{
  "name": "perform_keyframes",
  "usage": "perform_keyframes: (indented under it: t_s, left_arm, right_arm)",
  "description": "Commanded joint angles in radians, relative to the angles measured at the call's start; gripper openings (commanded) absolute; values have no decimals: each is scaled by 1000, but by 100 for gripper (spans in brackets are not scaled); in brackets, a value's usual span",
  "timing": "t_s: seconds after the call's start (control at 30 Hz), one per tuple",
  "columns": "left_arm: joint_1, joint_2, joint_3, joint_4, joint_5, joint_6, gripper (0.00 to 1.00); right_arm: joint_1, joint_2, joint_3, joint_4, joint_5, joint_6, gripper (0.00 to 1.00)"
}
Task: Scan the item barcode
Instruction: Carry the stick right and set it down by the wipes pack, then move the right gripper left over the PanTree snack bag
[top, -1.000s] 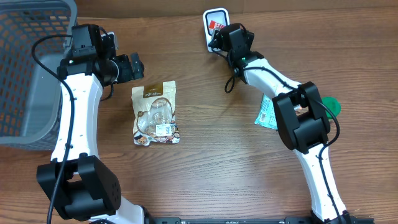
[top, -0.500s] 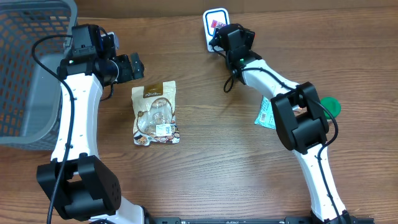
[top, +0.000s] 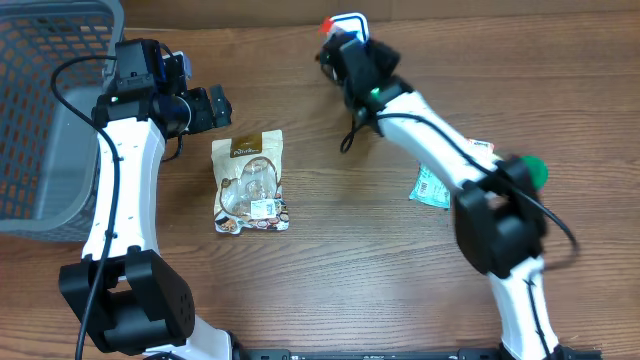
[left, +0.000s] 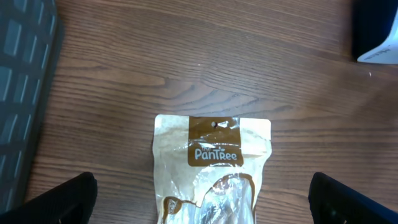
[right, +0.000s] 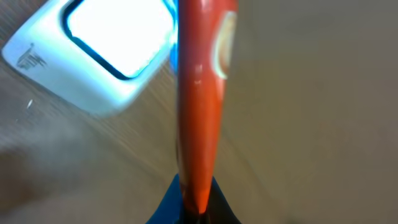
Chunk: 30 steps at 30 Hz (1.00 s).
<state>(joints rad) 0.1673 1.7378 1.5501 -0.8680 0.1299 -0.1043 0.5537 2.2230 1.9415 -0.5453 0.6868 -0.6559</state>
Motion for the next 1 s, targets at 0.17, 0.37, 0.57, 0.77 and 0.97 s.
perform_keyframes:
  t_s: [0.17,0.37,0.57,0.77,0.97]
  left_arm:
    - [2,3,5,2,-7,4,100]
    - [0,3,5,2,-6,4,100]
    - [1,3,5,2,-6,4,100]
    - [0,3,5,2,-6,4,100]
    - [1,3,5,2,-7,4,100]
  right_arm:
    - [-89,-191,15,-632,-258,783,4]
    - [-207,-184,-126,-848,-421,1009,4]
    - [-235,-184,-298,-815,-420,1008,4]
    - [-234,-184,-348,-772,-419,1009,4]
    - [-235,-184,-354,-769,-419,1008,5]
